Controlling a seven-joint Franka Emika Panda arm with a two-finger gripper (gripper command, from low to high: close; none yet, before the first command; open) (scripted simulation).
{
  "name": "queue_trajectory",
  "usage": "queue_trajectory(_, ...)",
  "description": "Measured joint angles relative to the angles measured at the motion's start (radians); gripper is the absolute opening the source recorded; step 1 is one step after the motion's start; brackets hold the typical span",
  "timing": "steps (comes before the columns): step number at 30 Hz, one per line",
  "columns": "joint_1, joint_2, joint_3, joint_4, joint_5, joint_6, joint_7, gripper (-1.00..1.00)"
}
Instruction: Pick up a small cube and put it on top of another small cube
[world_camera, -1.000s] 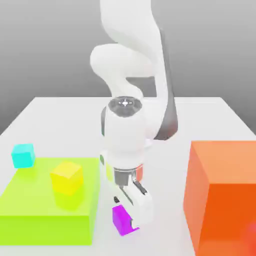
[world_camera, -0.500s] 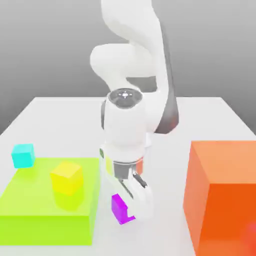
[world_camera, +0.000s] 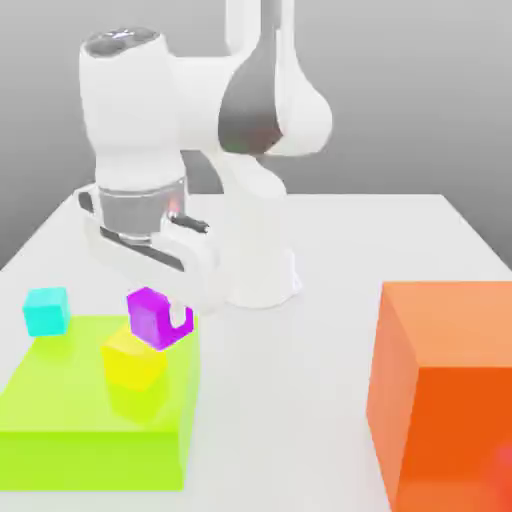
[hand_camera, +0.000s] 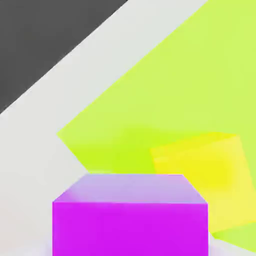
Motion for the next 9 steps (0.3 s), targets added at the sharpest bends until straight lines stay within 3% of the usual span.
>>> queue_trajectory(5,-0.015,0.086,-0.017,-0.044,-0.014,0.132,-0.050,-1.00)
queue_trajectory(6,-0.016,0.107,-0.018,-0.052,-0.011,0.161,-0.054,1.00)
queue_trajectory(9,-0.016,0.107,-0.018,-0.052,-0.011,0.161,-0.054,1.00)
